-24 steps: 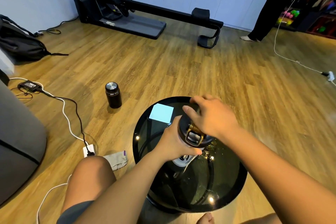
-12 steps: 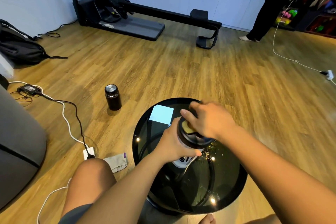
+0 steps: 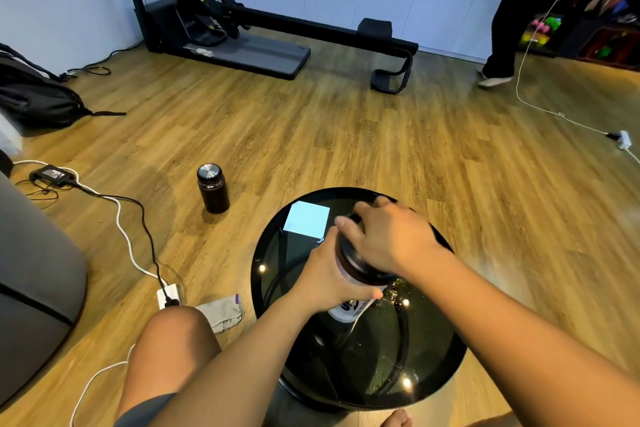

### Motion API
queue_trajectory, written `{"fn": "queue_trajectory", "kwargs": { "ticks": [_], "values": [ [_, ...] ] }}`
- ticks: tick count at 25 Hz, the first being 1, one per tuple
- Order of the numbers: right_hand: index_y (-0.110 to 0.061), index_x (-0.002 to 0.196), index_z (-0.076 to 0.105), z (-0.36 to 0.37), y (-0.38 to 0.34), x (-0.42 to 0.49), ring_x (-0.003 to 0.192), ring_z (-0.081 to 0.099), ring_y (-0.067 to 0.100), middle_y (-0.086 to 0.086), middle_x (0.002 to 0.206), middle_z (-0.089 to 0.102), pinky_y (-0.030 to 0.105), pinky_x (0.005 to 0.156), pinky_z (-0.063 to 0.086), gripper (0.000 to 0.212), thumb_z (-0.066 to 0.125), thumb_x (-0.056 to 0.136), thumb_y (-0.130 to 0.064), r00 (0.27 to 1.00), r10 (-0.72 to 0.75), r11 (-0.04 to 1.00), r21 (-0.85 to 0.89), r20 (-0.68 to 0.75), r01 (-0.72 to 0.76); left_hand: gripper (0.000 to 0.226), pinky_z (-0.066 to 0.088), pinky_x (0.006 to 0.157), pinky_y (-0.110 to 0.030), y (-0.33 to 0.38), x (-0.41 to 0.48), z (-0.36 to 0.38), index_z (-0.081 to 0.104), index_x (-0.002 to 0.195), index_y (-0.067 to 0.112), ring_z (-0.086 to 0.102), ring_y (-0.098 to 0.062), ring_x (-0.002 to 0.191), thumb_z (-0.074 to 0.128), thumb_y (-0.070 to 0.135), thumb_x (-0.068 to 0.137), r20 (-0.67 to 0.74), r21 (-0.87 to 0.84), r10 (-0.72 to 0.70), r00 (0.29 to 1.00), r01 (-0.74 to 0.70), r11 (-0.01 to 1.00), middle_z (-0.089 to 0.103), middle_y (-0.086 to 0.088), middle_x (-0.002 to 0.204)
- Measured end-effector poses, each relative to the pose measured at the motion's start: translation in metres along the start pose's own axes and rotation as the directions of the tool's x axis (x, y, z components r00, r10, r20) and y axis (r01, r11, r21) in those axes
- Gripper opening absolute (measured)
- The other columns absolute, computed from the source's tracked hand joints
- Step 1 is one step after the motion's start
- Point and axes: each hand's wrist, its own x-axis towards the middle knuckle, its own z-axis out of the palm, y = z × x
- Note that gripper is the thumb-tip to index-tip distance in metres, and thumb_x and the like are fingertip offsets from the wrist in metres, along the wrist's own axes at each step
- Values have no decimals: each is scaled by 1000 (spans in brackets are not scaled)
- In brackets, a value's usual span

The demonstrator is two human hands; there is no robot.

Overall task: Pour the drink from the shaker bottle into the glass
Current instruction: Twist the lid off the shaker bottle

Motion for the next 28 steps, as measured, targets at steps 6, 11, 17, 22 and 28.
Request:
{"fn": "queue_trajectory", "kwargs": {
  "ticks": [6,11,17,22,28],
  "values": [
    [-21,84,68,4,-18,-13,72,59,9,-5,73,66,36,70,49,43,46,90,-58,861,-453,701,503,-232,505,90,43,102,-7,-1,-2,2,41,143,25,50,17,130,93,26,70,61,6,45,997,-46,999,53,23,136],
    [-24,113,53,1,11,1,103,54,32,7,104,55,41,78,48,54,32,91,-68,997,50,991,130,-55,-43,101,52,89,-13,2,-1,-2,42,135,38,66,6,112,99,38,52,-3,-18,-26,1000,26,1000,68,16,122],
    [-24,78,57,7,-19,-9,71,55,8,-8,69,58,36,68,47,49,38,88,-68,881,-449,771,433,-150,467,86,41,91,3,3,-2,3,49,136,23,50,30,111,97,28,65,57,49,27,998,-30,998,55,25,124],
    [-27,108,58,-1,7,3,103,53,27,4,99,58,41,78,47,58,22,93,-69,996,-25,993,109,-88,35,100,53,83,-5,0,0,-1,39,131,47,65,13,107,99,45,51,-9,7,-30,1000,30,1000,68,18,117],
    [-23,81,67,8,-22,-6,80,58,10,-5,73,65,36,79,47,52,39,89,-66,870,-489,802,363,-57,474,90,34,90,9,0,-2,3,38,135,33,43,33,116,97,25,68,75,58,35,997,-39,998,43,34,122]
  ]
}}
